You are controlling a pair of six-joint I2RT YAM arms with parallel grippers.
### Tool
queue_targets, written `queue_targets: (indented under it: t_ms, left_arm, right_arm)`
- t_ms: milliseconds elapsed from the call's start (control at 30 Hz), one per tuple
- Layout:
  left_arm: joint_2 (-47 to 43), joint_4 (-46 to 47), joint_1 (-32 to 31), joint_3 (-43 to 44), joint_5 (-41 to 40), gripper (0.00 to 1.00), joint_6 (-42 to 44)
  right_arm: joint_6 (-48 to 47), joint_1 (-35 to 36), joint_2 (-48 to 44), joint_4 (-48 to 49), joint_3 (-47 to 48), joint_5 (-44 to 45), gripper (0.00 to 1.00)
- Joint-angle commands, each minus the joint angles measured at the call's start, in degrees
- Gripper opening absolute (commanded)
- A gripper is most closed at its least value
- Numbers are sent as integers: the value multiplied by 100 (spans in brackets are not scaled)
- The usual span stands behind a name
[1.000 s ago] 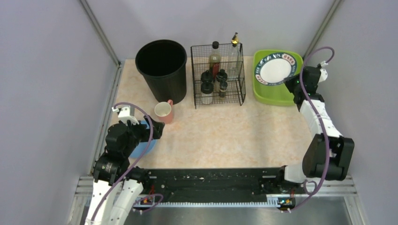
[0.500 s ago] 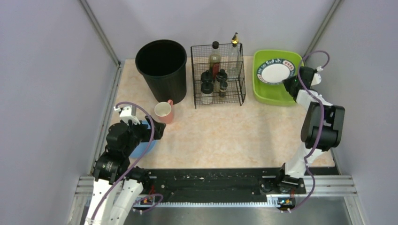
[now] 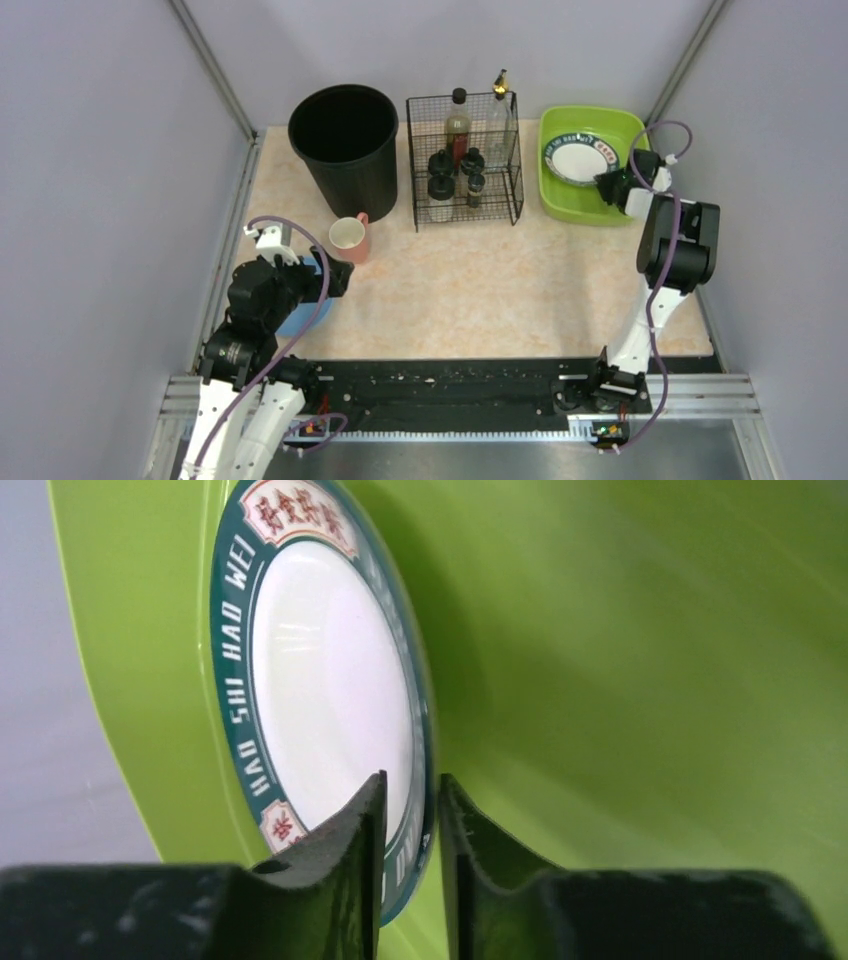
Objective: Clear the kitchen counter
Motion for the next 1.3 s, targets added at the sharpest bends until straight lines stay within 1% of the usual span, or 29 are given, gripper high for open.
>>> queue_targets:
  t_ms: [0, 100, 333, 467, 600, 733, 900, 1000, 1100, 1233, 1267]
  left_arm:
    - [44, 234, -16, -11, 39, 99, 45]
    - [63, 238, -16, -12, 29, 99, 43]
    - [82, 229, -16, -14, 7, 99, 42]
    - [63, 227, -16, -7, -5, 99, 31]
    - [-33, 221, -16, -2, -40, 99, 34]
    - [-119, 211, -16, -4, -81, 99, 24]
    - [-182, 199, -16, -6, -100, 99, 16]
    - [-197, 194, -15, -4, -122, 99, 17]
    - [-203, 187, -15, 7, -168, 99, 9]
    - [-237, 176, -16, 5, -231, 99, 1]
    - [-244, 177, -16, 1, -262, 99, 0]
  right_arm:
    - [93, -123, 223, 159, 427, -21, 31]
    - [7, -143, 240, 108, 534, -24, 42]
    - [-198, -223, 203, -365, 927, -289, 53]
    - [-527, -232, -198, -733, 904, -414, 55]
    - [-986, -231, -623, -1319, 885, -387, 56]
    - [-1321, -221, -1131, -1656, 712, -303, 56]
    - [-1866, -98, -2159, -1853, 320, -66, 57]
    - [-2085, 100, -3096, -1600, -216, -126, 57]
    - [-2349, 499, -3914, -1497, -671, -250, 57]
    - [-2561, 1223, -4832, -1436, -1221, -530, 57]
    - [-2609, 1598, -5023, -1456, -1334, -561, 57]
